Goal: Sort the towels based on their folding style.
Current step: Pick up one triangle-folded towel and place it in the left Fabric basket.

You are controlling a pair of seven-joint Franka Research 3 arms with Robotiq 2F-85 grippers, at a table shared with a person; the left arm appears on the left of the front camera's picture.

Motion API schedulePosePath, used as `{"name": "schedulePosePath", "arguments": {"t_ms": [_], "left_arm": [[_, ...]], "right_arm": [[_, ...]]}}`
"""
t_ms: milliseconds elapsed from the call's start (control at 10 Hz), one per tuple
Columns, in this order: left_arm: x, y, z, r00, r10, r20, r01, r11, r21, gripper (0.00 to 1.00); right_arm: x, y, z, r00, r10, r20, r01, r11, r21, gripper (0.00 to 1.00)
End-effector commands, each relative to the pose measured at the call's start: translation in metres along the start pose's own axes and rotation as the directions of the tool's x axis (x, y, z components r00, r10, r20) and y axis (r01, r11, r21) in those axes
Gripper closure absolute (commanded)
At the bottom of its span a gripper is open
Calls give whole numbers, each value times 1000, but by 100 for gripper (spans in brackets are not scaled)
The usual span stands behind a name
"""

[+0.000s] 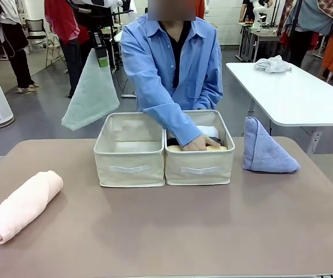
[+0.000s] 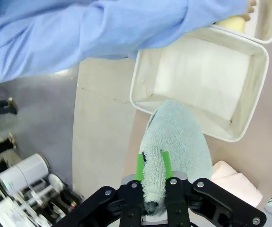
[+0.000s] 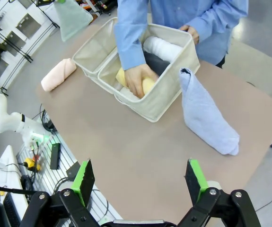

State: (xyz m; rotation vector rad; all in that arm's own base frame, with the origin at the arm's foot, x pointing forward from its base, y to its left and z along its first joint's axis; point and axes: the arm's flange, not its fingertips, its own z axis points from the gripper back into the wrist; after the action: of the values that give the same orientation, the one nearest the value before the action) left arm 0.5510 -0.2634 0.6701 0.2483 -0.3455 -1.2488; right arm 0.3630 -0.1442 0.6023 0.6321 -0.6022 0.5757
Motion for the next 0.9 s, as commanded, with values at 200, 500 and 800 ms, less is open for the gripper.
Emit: {"name": "schedulePosePath", "arguments": {"t_ms": [200, 500, 800], "left_arm": [[28, -70, 20, 924, -360, 129, 369, 927, -60, 85], [49, -90, 18, 878, -453, 153, 458, 889, 1, 85], [67, -87, -8, 799, -579, 163, 591, 806, -37, 85]], "right_arm": [[-1, 0, -1, 1000, 5, 12, -5, 1000, 9, 0], [-1, 0, -1, 1000, 5, 12, -5, 1000, 9, 0], [-1, 0, -1, 1000, 5, 12, -5, 1000, 9, 0]]}}
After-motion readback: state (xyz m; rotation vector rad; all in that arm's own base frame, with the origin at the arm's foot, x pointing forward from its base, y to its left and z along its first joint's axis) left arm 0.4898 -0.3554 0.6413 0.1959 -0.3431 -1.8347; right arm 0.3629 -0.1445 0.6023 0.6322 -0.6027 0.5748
